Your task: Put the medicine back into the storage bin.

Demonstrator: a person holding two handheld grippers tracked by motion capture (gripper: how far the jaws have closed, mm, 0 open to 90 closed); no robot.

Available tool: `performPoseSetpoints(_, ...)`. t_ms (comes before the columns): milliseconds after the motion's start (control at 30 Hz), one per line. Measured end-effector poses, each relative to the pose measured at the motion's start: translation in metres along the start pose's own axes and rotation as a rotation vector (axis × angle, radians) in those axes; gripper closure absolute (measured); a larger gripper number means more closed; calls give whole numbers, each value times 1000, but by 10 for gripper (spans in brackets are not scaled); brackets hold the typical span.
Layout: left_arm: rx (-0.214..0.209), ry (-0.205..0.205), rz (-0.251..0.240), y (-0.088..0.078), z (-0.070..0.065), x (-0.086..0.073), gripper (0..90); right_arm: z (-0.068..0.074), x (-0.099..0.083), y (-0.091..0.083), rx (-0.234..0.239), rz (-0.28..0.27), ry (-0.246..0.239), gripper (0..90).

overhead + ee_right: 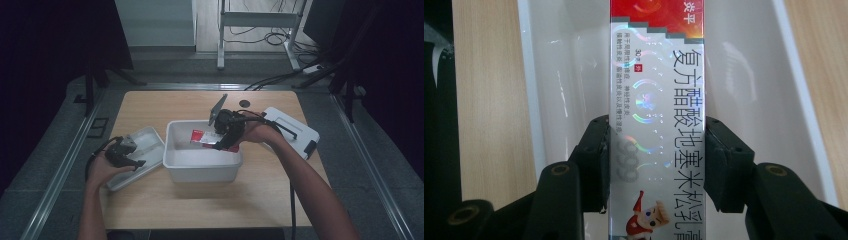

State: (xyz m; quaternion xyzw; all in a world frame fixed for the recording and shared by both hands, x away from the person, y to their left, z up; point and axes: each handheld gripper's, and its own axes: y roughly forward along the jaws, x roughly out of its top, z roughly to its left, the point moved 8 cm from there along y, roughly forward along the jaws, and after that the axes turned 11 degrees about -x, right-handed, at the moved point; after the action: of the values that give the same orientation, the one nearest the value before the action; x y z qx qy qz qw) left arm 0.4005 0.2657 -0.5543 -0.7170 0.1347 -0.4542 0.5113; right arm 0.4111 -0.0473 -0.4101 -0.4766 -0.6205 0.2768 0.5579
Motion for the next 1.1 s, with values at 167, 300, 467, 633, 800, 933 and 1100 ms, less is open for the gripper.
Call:
performPoseSetpoints(167, -2, 3, 7, 1, 0, 0, 308, 3, 2, 9, 15, 20, -14, 508)
performPoseSetpoints(300, -2, 4, 7, 1, 0, 0, 309, 4, 3, 12, 21, 24, -24, 509)
performPoseSetpoints(467, -3, 5, 10, 2, -1, 0, 308, 6, 2, 19, 25, 42, -29, 508)
performPoseSetpoints(633, -4, 8, 15, 3, -1, 0, 309, 9, -3, 31, 35, 61, -28, 509)
performPoseSetpoints(800, -4, 8, 17, 3, -1, 0, 308, 11, -5, 38, 45, 64, -27, 508)
performPoseSetpoints(933, -5, 9, 21, 4, -2, 0, 309, 12, -5, 40, 47, 63, -27, 508)
performPoseSetpoints(1100, -6, 10, 22, 3, -2, 0, 308, 12, -6, 44, 38, 67, -26, 508)
